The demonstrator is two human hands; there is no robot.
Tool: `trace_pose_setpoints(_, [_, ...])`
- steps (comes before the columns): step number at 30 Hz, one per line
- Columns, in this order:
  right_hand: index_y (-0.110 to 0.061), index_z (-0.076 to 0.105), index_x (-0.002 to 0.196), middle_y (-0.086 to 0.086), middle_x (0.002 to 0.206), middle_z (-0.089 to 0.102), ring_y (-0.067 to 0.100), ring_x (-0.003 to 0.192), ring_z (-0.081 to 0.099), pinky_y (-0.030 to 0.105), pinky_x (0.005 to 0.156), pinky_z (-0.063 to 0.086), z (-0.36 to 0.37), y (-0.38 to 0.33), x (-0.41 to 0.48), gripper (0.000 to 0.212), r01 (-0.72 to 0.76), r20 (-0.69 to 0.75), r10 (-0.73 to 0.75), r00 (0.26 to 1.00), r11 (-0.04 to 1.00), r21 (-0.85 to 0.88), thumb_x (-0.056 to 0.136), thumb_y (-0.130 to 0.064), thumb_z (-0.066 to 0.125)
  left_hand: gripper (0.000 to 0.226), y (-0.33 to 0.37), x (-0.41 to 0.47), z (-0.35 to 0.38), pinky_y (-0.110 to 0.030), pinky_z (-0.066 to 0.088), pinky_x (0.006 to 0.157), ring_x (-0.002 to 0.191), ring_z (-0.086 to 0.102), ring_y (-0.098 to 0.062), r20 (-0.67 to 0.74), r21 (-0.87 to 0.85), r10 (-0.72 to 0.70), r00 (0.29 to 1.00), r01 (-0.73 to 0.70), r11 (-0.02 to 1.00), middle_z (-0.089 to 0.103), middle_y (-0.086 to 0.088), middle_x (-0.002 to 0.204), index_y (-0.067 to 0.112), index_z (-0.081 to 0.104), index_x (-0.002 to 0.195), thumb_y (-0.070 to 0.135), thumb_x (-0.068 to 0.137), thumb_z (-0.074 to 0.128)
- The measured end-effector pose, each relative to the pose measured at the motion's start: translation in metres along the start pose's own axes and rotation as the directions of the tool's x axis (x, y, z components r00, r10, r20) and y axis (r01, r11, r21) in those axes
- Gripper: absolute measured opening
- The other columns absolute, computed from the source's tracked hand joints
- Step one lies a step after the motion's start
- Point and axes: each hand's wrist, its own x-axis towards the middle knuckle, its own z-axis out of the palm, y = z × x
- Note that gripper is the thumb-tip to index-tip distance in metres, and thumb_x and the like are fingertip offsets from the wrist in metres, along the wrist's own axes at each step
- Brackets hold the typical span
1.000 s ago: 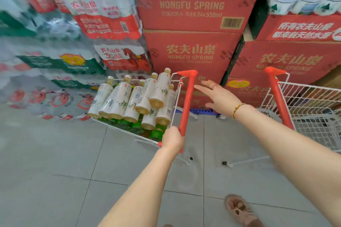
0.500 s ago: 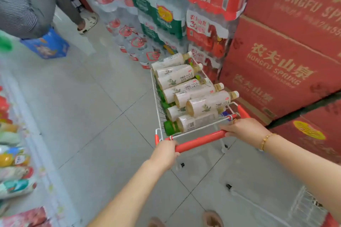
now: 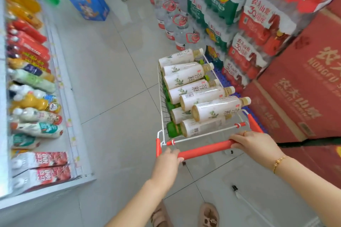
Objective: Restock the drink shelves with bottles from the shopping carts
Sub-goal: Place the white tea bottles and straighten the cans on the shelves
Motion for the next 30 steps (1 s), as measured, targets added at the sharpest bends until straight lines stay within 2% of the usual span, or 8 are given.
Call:
trace_pose_setpoints(2, [-0.031, 0.064, 0.073, -0.012, 0.055, 0.055, 0.006, 0.042, 0.054, 0.013, 0.038, 0.004, -0.001, -0.02, 0.019, 0.02, 0.03, 0.002, -0.03, 1.0, 1.0, 0.009, 0.064, -0.039, 0.08, 0.041, -0.025, -0.003, -0.004, -0.028, 0.038, 0.097, 0.114, 0.052, -0.022, -0.027, -0.036, -0.055, 0.998, 0.054, 0.998, 0.05, -0.006, 0.125, 0.014, 0.046, 0.135, 0.033, 0.099, 0.038])
trace_pose_setpoints(4, [-0.031, 0.061, 0.071, -0.011, 0.055, 0.054, 0.006, 0.042, 0.054, 0.017, 0.035, 0.019, -0.003, -0.042, 0.042, 0.022, 0.051, 0.029, -0.052, 0.998, 0.999, 0.016, 0.066, -0.041, 0.08, 0.042, -0.051, -0.003, -0.012, -0.028, 0.036, 0.099, 0.115, 0.05, -0.021, -0.034, -0.041, -0.112, 0.993, 0.11, 0.993, 0.051, -0.006, 0.124, 0.015, 0.045, 0.137, 0.033, 0.099, 0.039])
trace_pose_setpoints(7, [-0.027, 0.06, 0.091, -0.008, 0.077, 0.062, 0.013, 0.064, 0.063, 0.026, 0.049, 0.04, -0.004, -0.077, 0.077, 0.017, 0.077, 0.095, -0.082, 0.992, 0.995, 0.061, 0.09, -0.043, 0.054, 0.042, -0.09, 0.0, -0.034, -0.025, 0.034, 0.099, 0.119, 0.05, -0.021, -0.051, -0.053, -0.167, 0.985, 0.164, 0.985, 0.053, -0.005, 0.128, 0.016, 0.045, 0.137, 0.032, 0.099, 0.041])
trace_pose_setpoints(10, [-0.025, 0.056, 0.102, -0.004, 0.092, 0.063, 0.019, 0.08, 0.065, 0.029, 0.059, 0.043, -0.012, -0.108, 0.118, 0.025, 0.084, 0.156, -0.104, 0.982, 0.988, 0.126, 0.096, -0.042, 0.039, 0.04, -0.129, 0.005, -0.049, -0.027, 0.037, 0.095, 0.116, 0.051, -0.023, -0.081, -0.048, -0.2, 0.976, 0.196, 0.979, 0.056, -0.005, 0.125, 0.016, 0.048, 0.135, 0.03, 0.098, 0.044])
trace_pose_setpoints(16, [-0.022, 0.06, 0.095, 0.0, 0.087, 0.063, 0.026, 0.073, 0.066, 0.027, 0.054, 0.037, -0.024, -0.148, 0.214, 0.023, 0.139, 0.153, -0.157, 0.976, 0.982, 0.125, 0.095, -0.04, 0.045, 0.037, -0.198, 0.028, -0.072, -0.02, 0.049, 0.047, 0.057, 0.061, -0.017, -0.277, -0.013, -0.221, 0.935, 0.226, 0.974, 0.062, 0.004, 0.066, 0.015, 0.075, 0.086, 0.023, 0.053, 0.09])
trace_pose_setpoints(18, [-0.022, 0.059, 0.099, -0.001, 0.09, 0.063, 0.024, 0.074, 0.066, 0.028, 0.055, 0.037, -0.032, -0.159, 0.252, 0.024, 0.158, 0.134, -0.174, 0.976, 0.98, 0.12, 0.095, -0.04, 0.044, 0.036, -0.222, 0.044, -0.093, -0.023, 0.052, 0.055, 0.066, 0.064, -0.02, -0.273, -0.02, -0.221, 0.936, 0.224, 0.974, 0.065, 0.001, 0.073, 0.014, 0.074, 0.093, 0.023, 0.06, 0.086])
trace_pose_setpoints(22, [-0.027, 0.053, 0.106, -0.007, 0.095, 0.058, 0.018, 0.084, 0.065, 0.026, 0.06, 0.035, -0.052, -0.187, 0.335, 0.025, 0.195, 0.224, -0.209, 0.952, 0.977, 0.082, 0.098, -0.042, 0.035, 0.042, -0.27, 0.077, -0.141, -0.027, 0.039, 0.095, 0.118, 0.048, -0.021, -0.214, -0.106, -0.32, 0.923, 0.304, 0.947, 0.055, -0.004, 0.124, 0.018, 0.045, 0.138, 0.033, 0.098, 0.042])
trace_pose_setpoints(30, [-0.03, 0.052, 0.109, -0.01, 0.094, 0.054, 0.014, 0.089, 0.064, 0.027, 0.072, 0.046, -0.073, -0.25, 0.493, 0.026, 0.223, 0.266, -0.245, 0.932, 0.969, 0.11, 0.098, -0.043, 0.033, 0.042, -0.386, 0.152, -0.23, -0.026, 0.036, 0.099, 0.121, 0.046, -0.02, -0.169, -0.13, -0.385, 0.907, 0.367, 0.921, 0.052, -0.006, 0.13, 0.019, 0.043, 0.139, 0.033, 0.099, 0.038])
